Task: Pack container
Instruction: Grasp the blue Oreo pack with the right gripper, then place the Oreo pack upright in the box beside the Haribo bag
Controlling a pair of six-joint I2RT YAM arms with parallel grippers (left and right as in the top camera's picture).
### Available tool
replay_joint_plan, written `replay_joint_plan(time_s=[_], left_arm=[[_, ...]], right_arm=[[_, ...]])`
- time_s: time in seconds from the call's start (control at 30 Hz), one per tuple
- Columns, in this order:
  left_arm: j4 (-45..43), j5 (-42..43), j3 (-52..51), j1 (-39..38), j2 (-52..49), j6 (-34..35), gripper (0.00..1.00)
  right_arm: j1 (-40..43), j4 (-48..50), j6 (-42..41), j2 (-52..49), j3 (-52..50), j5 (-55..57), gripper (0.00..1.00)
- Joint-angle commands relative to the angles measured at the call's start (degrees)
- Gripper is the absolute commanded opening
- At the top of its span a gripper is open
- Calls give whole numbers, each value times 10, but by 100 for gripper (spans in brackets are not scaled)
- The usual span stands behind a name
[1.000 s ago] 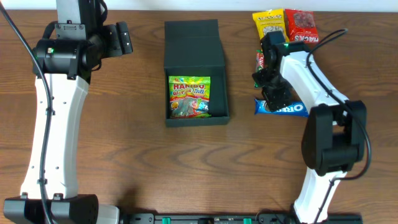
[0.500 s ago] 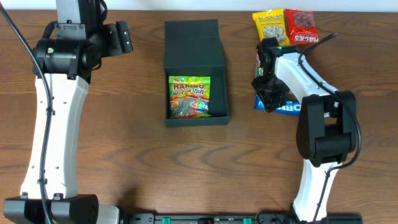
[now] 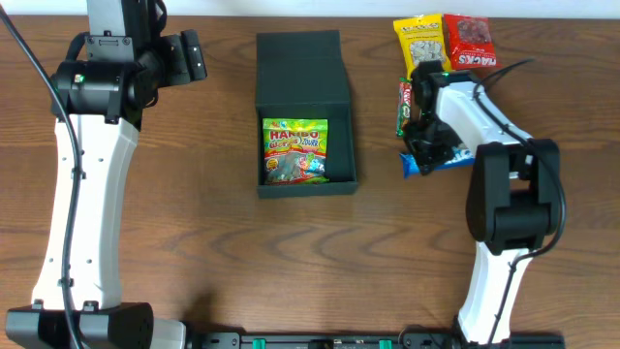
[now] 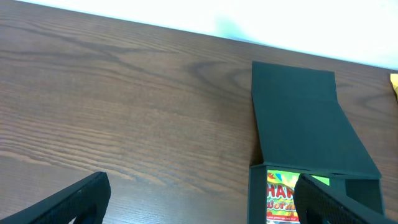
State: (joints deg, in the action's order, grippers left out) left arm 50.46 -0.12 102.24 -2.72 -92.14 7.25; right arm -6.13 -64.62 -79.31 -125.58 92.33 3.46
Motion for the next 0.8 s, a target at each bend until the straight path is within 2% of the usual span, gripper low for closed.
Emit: replay_joint_plan(time_s=[0.0,0.13,0.23,0.33,0.4,0.47,0.77], left_arm=[[-2,-1,-2,2,5,-9,95],[-6,-1,-2,2,5,-9,95],[-12,-1,-2,2,5,-9,95],[-18,-1,-2,2,5,-9,95],[-22,-1,-2,2,5,-9,95],[-25,-1,-2,2,5,-9,95],[-23,0,-2,2,5,-9,95]], right_arm=[[34,-28,39,7,9,9,15],[58,-43,87,49,13,8,1],[59,-15,170,95,13,4,2],[35,56,347,141,13,-37,2],[0,108,506,169,13,-101,2],[-36,125,609,188,13,-153,4],[-165,80,682,191,13,-157,2]])
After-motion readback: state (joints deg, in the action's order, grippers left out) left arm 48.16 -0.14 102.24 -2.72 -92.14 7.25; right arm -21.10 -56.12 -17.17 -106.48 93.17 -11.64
